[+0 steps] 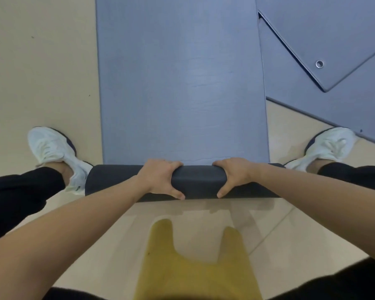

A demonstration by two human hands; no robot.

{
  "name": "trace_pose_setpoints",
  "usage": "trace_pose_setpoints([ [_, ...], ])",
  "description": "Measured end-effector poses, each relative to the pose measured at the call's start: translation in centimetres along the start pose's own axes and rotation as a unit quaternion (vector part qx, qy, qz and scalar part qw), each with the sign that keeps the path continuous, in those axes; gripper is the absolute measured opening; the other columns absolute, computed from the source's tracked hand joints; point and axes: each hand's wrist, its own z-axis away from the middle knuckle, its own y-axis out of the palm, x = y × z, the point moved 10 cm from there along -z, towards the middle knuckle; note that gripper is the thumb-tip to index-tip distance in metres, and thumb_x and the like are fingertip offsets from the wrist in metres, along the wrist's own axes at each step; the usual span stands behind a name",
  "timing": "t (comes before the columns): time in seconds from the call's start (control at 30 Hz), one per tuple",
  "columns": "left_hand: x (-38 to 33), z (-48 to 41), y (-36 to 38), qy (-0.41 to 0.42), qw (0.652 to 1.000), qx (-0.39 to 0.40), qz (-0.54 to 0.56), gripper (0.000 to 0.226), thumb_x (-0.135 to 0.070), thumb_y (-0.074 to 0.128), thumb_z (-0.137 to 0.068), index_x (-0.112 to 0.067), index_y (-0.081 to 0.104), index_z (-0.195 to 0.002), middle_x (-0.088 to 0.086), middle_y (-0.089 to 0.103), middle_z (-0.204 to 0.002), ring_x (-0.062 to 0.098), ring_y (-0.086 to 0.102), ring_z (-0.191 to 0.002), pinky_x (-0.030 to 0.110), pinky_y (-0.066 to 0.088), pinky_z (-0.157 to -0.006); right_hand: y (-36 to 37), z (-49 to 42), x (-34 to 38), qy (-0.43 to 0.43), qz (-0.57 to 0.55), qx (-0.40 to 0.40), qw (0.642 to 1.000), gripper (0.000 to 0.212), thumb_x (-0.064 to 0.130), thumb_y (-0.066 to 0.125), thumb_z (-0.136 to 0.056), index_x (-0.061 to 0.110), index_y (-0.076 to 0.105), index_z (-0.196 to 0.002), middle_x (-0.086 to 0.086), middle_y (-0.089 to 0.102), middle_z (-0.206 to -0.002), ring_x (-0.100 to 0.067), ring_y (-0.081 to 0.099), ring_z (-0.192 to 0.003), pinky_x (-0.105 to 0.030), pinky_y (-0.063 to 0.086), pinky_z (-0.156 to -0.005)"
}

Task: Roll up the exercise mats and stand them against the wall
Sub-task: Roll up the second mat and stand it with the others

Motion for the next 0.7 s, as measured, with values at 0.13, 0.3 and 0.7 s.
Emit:
trace_pose_setpoints([
  [0.13,0.1,-0.2,-0.2,-0.005,1.000,0.018,0.012,0.109,-0.091,0.067,-0.064,-0.033,0.039,-0.152,-0.007,0.065,-0.134,0.022,0.061,-0.118,0.039,0.050,-0.093,-0.3,0.2,-0.6,0.010,0.028,-0.034,0.999,0.116,0.084,0.076,-0.061,0.031,0.034,-0.155,0.002,0.053,-0.143,-0.027,0.053,-0.128,-0.045,0.045,-0.107],
  [0.3,1.8,-1.0,-1.5,-0.042,0.999,0.017,0.017,0.114,-0.095,0.061,-0.066,-0.035,0.033,-0.159,-0.007,0.056,-0.149,0.023,0.053,-0.135,0.042,0.046,-0.099,-2.8,3.6,0.4,-0.002,0.200,-0.252,0.947,0.103,0.094,0.038,-0.078,0.025,0.034,-0.155,-0.002,0.051,-0.147,-0.029,0.052,-0.127,-0.048,0.037,-0.112],
  [0.7,4.9,-1.7,-5.0,-0.127,0.988,-0.085,0.018,0.088,-0.087,0.044,-0.086,-0.032,0.045,-0.154,-0.002,0.057,-0.150,0.026,0.052,-0.137,0.044,0.043,-0.103,-1.8,2.9,1.5,0.045,0.206,-0.329,0.921,0.098,0.085,0.025,-0.090,0.013,0.033,-0.157,-0.017,0.041,-0.156,-0.040,0.037,-0.145,-0.064,0.023,-0.120],
])
